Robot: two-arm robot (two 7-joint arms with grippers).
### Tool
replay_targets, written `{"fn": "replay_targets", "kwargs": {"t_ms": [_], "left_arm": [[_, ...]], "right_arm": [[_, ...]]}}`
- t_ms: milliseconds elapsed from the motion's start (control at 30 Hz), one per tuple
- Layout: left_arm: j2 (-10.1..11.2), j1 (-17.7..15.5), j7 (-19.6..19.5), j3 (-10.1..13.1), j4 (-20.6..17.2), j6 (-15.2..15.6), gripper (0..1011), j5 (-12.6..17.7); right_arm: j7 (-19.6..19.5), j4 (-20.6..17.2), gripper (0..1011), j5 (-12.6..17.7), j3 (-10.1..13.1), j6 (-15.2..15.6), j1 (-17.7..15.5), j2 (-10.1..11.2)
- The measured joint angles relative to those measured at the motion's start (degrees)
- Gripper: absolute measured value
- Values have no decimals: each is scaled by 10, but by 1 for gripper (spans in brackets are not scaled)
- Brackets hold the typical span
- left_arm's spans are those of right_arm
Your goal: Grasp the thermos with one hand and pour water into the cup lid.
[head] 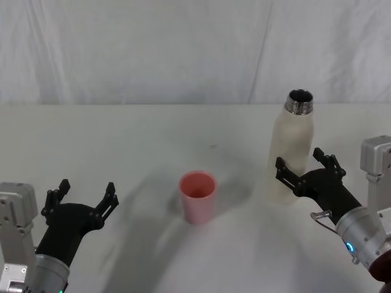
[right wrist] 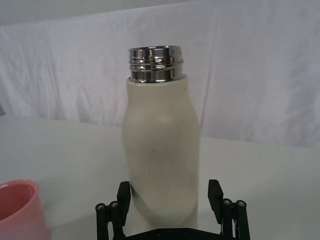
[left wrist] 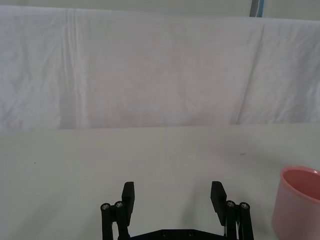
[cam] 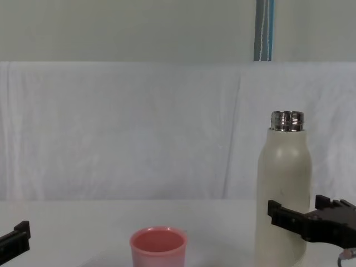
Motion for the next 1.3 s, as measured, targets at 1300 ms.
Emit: {"fn": "replay_targets", "kwargs": {"t_ms": [1300], "left_arm": [[0, 0, 0, 0, 0, 0, 1001, 0]], "right_arm": [[-70, -88, 1000, -67, 5, -54, -115, -35]]}}
